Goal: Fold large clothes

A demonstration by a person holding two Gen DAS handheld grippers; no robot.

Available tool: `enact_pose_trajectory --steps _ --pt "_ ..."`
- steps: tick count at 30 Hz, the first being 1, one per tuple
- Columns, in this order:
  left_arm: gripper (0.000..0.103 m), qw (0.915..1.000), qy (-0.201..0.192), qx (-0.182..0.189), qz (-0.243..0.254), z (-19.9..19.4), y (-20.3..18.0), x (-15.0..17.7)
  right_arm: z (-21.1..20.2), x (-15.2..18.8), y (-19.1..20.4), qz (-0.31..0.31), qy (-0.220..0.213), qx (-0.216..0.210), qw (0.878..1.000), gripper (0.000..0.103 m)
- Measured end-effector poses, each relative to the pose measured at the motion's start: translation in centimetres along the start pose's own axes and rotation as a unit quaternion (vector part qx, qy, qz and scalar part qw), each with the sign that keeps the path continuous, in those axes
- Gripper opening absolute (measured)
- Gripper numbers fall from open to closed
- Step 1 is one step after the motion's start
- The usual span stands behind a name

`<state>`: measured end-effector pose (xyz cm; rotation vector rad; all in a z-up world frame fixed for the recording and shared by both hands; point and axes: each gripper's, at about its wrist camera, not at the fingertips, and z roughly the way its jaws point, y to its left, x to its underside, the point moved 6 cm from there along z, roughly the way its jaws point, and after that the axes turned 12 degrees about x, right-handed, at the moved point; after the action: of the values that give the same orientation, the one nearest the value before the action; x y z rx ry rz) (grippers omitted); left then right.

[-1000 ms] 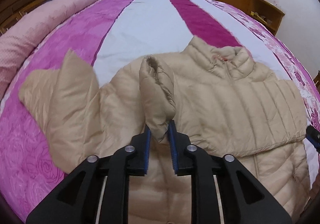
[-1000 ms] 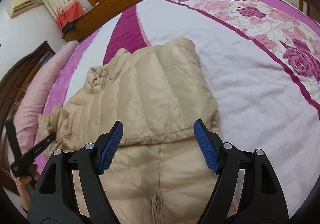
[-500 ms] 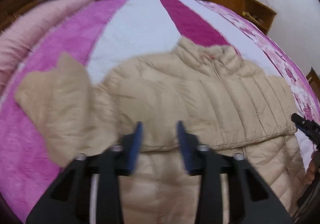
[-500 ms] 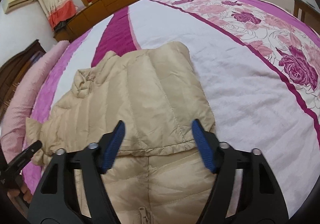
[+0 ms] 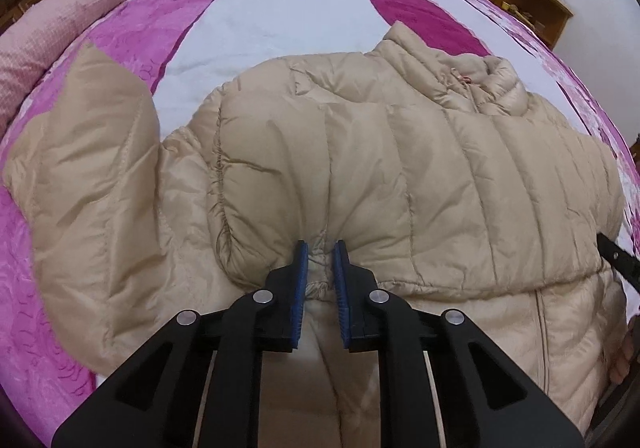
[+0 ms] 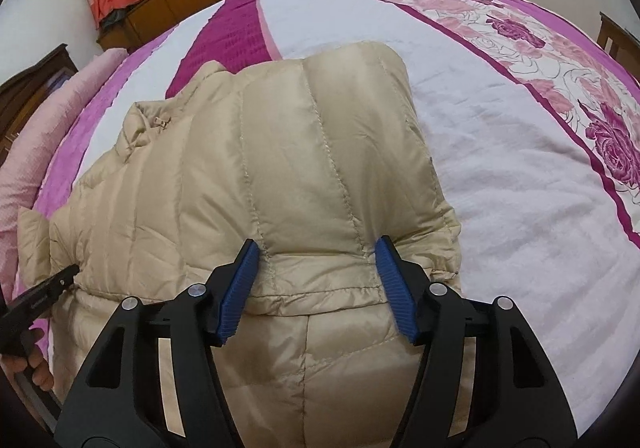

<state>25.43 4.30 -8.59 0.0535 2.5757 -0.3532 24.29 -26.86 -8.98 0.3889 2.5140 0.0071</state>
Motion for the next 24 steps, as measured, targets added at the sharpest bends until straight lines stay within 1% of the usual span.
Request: enact_pose_trajectory --steps 2,3,4,6,8,10,12,13,14,16,17,18,19,21,24 --pt "0.022 0.9999 -0.005 0.01 0.003 -1.6 0.0 0.1 -1.1 0.2 0.0 0.0 -0.002 -0.005 1.0 0.068" --pt "0.03 0.9998 -0.013 0.017 0.003 -2.8 0.1 0.1 -1.7 0.4 0.0 -0.001 -0.005 -0.009 1.0 0.069" --pt "0.042 0.9996 -0.021 0.021 0.005 -3.8 0.3 -0.1 -2.2 0.5 0.1 -0.002 -0.006 -0.012 1.0 0.07" --pt "0.055 0.9987 -0.045 0.019 0.011 -6.7 1.1 -0.4 -3.6 1.1 0.0 -0.002 -0.008 -0.028 1.0 0.072" --pt "0.055 0.9981 -0.059 0.008 0.012 -8.6 2.4 -0.8 -4.6 1.7 0.1 0.0 -0.007 -0.037 0.999 0.072" --pt "0.055 0.9977 -0.068 -0.002 0.002 -10.0 4.2 -1.2 -6.0 3.0 0.1 0.004 -0.005 -0.044 0.999 0.072" --pt "0.055 0.9968 -0.076 -0.017 -0.02 -10.7 7.1 -1.6 -7.4 4.3 0.3 0.0 -0.003 -0.051 0.999 0.072" --pt "0.055 0.9958 -0.078 -0.028 -0.039 -10.8 9.1 -1.6 -8.2 5.1 0.4 -0.006 -0.003 -0.054 0.999 0.072" --pt "0.055 0.9951 -0.079 -0.032 -0.051 -10.9 10.3 -1.5 -8.9 5.9 0.5 -0.015 -0.003 -0.053 0.998 0.073" --pt "0.056 0.9932 -0.075 -0.041 -0.08 -10.3 13.1 -1.4 -9.9 7.1 0.7 -0.029 -0.006 -0.05 0.998 0.074" --pt "0.056 0.9915 -0.067 -0.049 -0.1 -9.4 15.1 -1.2 -10.3 7.7 0.8 -0.035 -0.007 -0.046 0.998 0.075" --pt "0.056 0.9904 -0.064 -0.053 -0.11 -9.0 16.2 -1.1 -10.5 8.4 0.9 -0.04 -0.007 -0.041 0.998 0.075" --pt "0.058 0.9882 -0.059 -0.06 -0.128 -8.1 17.9 -0.8 -10.6 8.9 0.8 -0.042 -0.005 -0.038 0.998 0.075" --pt "0.062 0.9842 -0.057 -0.068 -0.153 -7.0 19.9 -0.6 -10.7 10.1 0.9 -0.046 0.003 -0.032 0.998 0.077" --pt "0.068 0.9767 -0.065 -0.057 -0.196 -5.8 22.8 0.1 -10.5 11.3 0.8 -0.053 0.013 -0.017 0.998 0.077"
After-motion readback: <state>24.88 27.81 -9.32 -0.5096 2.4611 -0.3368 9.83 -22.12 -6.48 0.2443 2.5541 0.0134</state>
